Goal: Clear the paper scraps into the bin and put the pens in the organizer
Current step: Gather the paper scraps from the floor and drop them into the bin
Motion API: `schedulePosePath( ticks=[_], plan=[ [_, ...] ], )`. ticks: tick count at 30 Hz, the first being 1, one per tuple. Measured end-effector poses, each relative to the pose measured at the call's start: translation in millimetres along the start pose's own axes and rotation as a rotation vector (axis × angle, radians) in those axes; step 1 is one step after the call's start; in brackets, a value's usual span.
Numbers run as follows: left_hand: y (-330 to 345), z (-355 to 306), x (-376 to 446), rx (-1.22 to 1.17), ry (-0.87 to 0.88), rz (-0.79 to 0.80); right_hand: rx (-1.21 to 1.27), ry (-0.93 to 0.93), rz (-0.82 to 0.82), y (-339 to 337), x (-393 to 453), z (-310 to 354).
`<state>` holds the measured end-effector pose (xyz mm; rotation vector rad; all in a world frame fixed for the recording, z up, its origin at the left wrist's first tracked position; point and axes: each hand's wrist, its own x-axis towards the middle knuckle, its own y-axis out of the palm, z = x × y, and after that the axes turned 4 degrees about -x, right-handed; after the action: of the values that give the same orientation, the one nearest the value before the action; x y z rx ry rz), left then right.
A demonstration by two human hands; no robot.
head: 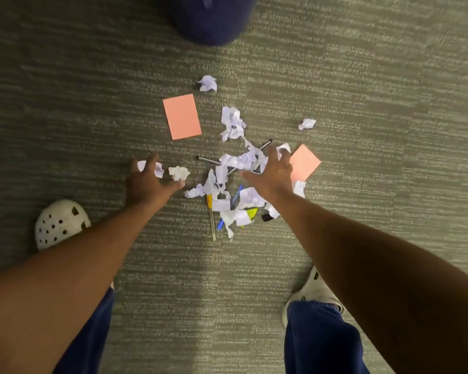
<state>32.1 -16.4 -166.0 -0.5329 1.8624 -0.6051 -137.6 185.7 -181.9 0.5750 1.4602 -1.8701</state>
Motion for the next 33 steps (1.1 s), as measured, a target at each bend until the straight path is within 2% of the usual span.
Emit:
schedulePosePath(
  ticks=[6, 11, 14, 16, 19, 24, 30, 33],
  plan=[
    [33.8, -6.9, -3.9, -0.004, 0.093, 0.01, -0.102, 0.015, -0.058, 18.4, 5.4, 21.5],
    [44.0, -19.2, 2.0, 0.03, 0.076, -0.043, -0.13, 0.082, -0.066, 18.6, 8.5, 39.4],
    [41.2, -27.3, 9.4, -0.001, 0.037, -0.05, -0.195, 0.024, -0.066, 17.5, 13.8, 43.9],
    [35.2, -31.4, 13.8, -0.039, 0.027, -0.047, -0.147, -0.037, -0.098, 17.5, 16.5, 41.2],
    [26.7, -36.3, 15.7, -0.207, -0.042, -0.018, -0.038, -0.01, -0.147, 14.1, 16.5, 34.6],
    [10.2, -45.7, -1.8, -0.629, -0.209, 0.071, 0.198, 0.105, -0.152, -10.7, 3.4, 36.0],
    [-22.4, -65.5, -47.2, -0.989, -0.31, 0.195, 0.829, 0.352, -0.06, -52.7, -34.9, 43.9],
    [-50.2, -87.7, -70.4, -1.159, -0.304, 0.202, 1.099, 0.361, 0.044, -85.6, -64.1, 59.4]
  ],
)
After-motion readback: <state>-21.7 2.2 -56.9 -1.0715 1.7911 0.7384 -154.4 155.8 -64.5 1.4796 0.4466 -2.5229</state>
